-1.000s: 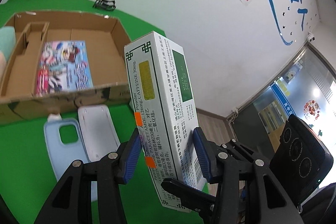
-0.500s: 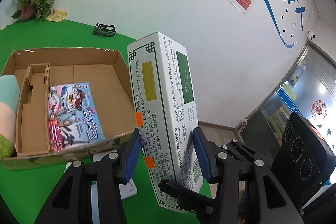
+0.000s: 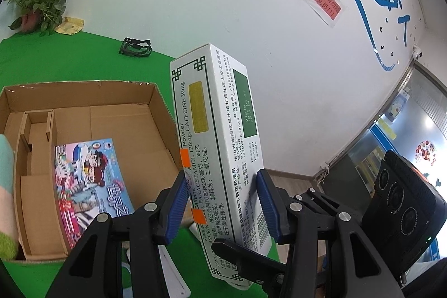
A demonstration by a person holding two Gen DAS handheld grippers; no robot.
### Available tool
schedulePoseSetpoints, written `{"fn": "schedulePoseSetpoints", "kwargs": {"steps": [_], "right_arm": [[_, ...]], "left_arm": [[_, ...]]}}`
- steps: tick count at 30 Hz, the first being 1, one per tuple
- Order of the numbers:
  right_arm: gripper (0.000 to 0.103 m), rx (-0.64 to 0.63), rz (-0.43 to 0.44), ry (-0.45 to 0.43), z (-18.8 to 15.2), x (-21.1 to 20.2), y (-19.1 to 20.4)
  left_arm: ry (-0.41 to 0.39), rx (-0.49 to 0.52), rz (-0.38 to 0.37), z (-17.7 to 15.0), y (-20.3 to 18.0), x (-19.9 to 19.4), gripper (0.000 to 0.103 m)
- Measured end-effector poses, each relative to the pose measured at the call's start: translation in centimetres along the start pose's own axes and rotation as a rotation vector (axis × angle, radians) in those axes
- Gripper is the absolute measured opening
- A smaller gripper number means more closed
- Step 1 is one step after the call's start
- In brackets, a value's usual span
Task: Organize objects
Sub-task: 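Lift the medicine box with the right gripper and carry it over the large box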
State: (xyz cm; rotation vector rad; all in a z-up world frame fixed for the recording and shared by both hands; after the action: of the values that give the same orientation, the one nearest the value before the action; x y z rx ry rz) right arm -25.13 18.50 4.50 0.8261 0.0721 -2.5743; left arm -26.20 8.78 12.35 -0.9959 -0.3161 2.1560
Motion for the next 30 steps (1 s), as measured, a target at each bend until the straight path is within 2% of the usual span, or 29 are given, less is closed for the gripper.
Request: {"fn": "schedulePoseSetpoints", "kwargs": {"steps": [6,13,26,30], "right_arm": [[0.064,0.001,0.023,0.038,1.3,2.2,-0.9],[0.064,0.024,0.072,0.136,0.9,6.4,-2.0],[0.064,0.122,0.13,0.278,-2.0,13.4,-3.8],[0.064,0.147,0.139,0.321,-3.3,14.3,-4.5]], "left_arm": [[0.012,-0.03,0.008,1.9,2.0,2.0,0.046],[0.055,-0.091,0.042,2.5,5.9,5.8,0.046],[0.164,-0.196,0.091,0.8,13.2,12.5,0.046],[0.195,-0.211,0.1,-0.2,14.5,14.1,0.046]]}}
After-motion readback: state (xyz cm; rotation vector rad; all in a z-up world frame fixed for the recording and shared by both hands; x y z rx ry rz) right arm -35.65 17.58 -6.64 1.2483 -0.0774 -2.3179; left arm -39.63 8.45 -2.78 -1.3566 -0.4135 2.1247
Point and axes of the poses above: each gripper's, at about its wrist camera, not at the fingertips, and x roughly the way its jaws point, y to its left, z to its top, the point moved 8 cm from there along x, roughly the way its jaws point, and after that the axes turned 1 degree about -z, right-handed, at the moved point
